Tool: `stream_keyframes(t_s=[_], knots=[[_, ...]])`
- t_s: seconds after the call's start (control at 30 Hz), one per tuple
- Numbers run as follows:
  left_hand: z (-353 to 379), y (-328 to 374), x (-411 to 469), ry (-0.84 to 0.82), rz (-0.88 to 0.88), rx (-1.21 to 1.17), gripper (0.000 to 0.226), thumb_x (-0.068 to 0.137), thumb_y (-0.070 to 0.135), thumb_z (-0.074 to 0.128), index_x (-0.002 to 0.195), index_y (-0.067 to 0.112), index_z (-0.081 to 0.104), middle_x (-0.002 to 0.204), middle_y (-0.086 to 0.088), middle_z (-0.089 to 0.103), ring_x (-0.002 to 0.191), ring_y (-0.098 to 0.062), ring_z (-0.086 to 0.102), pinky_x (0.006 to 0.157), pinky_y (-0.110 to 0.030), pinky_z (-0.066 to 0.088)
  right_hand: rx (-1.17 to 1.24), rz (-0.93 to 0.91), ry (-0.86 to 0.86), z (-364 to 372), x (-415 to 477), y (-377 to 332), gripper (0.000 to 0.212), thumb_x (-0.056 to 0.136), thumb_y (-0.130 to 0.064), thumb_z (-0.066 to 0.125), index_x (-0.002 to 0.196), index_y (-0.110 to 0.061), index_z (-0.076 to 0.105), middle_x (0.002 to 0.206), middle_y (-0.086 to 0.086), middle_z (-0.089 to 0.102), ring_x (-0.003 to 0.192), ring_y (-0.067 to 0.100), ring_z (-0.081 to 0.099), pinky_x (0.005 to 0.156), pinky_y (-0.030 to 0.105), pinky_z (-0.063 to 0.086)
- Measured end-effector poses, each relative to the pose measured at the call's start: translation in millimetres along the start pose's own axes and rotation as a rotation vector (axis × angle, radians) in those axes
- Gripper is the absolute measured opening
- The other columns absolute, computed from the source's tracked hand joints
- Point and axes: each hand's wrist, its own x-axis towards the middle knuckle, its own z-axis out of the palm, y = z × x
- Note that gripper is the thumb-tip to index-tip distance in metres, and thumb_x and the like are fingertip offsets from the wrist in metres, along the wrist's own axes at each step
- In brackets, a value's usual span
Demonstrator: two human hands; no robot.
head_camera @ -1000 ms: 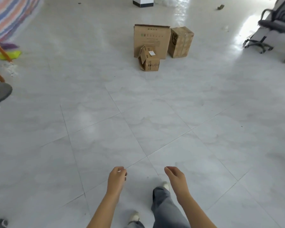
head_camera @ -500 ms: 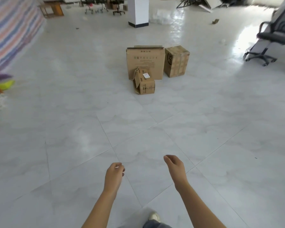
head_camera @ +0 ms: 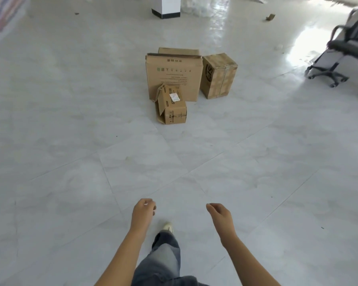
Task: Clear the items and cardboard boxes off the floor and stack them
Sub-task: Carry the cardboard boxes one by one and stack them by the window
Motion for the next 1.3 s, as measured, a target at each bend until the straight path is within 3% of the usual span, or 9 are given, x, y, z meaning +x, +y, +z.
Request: stream_keyframes(t_s=[0.17, 0.37, 0.53, 0.67, 0.9, 1.0, 1.13, 1.3], knots=[[25.4, 115.8, 93.3, -0.009, 0.098, -0.038, 0.012, 0.095, 0.012, 0.045, 0.102, 0.008, 0.054, 0.087, -0.004, 0.058, 0.083, -0.021, 0.054, 0.064, -0.024, 0.039, 0.048, -0.017, 0.075, -3.2, 89.8, -87.6, 0.022, 0.093, -0.023, 0.053, 0.11, -0.009, 0.058, 0.094, -0.006, 0.058, 0.095, 0.015, 0.052, 0.081, 0.027, 0.036], [92.5, 172.7, 158.5, -0.129, 0.033, 0.059, 0.01, 0.093, 0.012, 0.046, 0.096, 0.009, 0.055, 0.086, -0.005, 0.058, 0.078, -0.02, 0.053, 0.062, -0.026, 0.038, 0.073, 0.033, 0.178, -27.5, 158.3, -127.2, 0.025, 0.093, -0.025, 0.053, 0.114, -0.013, 0.059, 0.114, 0.0, 0.058, 0.112, 0.017, 0.051, 0.091, 0.029, 0.04], [169.7, 192.5, 201.5, -0.29, -0.047, 0.258, 0.015, 0.092, 0.012, 0.045, 0.079, 0.013, 0.053, 0.086, -0.007, 0.056, 0.075, -0.019, 0.05, 0.06, -0.026, 0.036, 0.085, 0.067, 0.208, -62.0, 235.5, -148.8, 0.025, 0.093, -0.022, 0.052, 0.113, -0.008, 0.058, 0.103, 0.001, 0.06, 0.093, 0.013, 0.055, 0.072, 0.022, 0.042], [235.0, 258.9, 259.2, -0.222, 0.038, 0.215, 0.016, 0.092, 0.01, 0.046, 0.079, 0.013, 0.054, 0.083, -0.006, 0.057, 0.073, -0.019, 0.051, 0.061, -0.027, 0.036, 0.097, -0.001, 0.217, -108.3, 332.2, -193.1, 0.027, 0.093, -0.023, 0.053, 0.114, -0.008, 0.059, 0.108, 0.002, 0.059, 0.104, 0.018, 0.054, 0.084, 0.026, 0.039], [359.9, 362.8, 315.8, -0.217, 0.102, 0.151, 0.013, 0.096, 0.016, 0.045, 0.089, 0.011, 0.055, 0.09, -0.006, 0.058, 0.082, -0.019, 0.054, 0.066, -0.025, 0.039, 0.204, -0.117, 0.217, -209.1, 472.3, -302.5, 0.013, 0.093, -0.022, 0.053, 0.105, -0.016, 0.055, 0.099, -0.005, 0.057, 0.099, 0.014, 0.052, 0.083, 0.025, 0.036], [395.8, 381.0, 334.3, -0.228, 0.044, 0.21, 0.014, 0.097, 0.016, 0.044, 0.096, 0.009, 0.056, 0.096, -0.01, 0.06, 0.089, -0.022, 0.055, 0.07, -0.029, 0.04, 0.17, -0.046, 0.176, -221.3, 513.0, -304.9, 0.016, 0.093, -0.021, 0.053, 0.106, -0.014, 0.057, 0.103, -0.001, 0.058, 0.1, 0.015, 0.052, 0.083, 0.026, 0.037], [426.2, 416.5, 384.7, -0.175, 0.02, 0.185, 0.02, 0.096, 0.012, 0.044, 0.078, 0.012, 0.054, 0.093, -0.013, 0.058, 0.083, -0.023, 0.054, 0.067, -0.029, 0.04, 0.106, 0.061, 0.124, -229.9, 570.8, -306.3, 0.026, 0.092, -0.021, 0.055, 0.114, -0.007, 0.059, 0.107, 0.005, 0.059, 0.101, 0.018, 0.054, 0.082, 0.026, 0.038], [477.0, 484.4, 472.2, -0.173, 0.004, 0.149, 0.021, 0.095, 0.011, 0.044, 0.075, 0.014, 0.052, 0.09, -0.011, 0.057, 0.076, -0.019, 0.053, 0.066, -0.029, 0.039, 0.057, 0.085, 0.131, -249.9, 667.3, -355.4, 0.026, 0.091, -0.019, 0.055, 0.113, -0.005, 0.059, 0.089, 0.0, 0.057, 0.084, 0.015, 0.051, 0.067, 0.023, 0.04]])
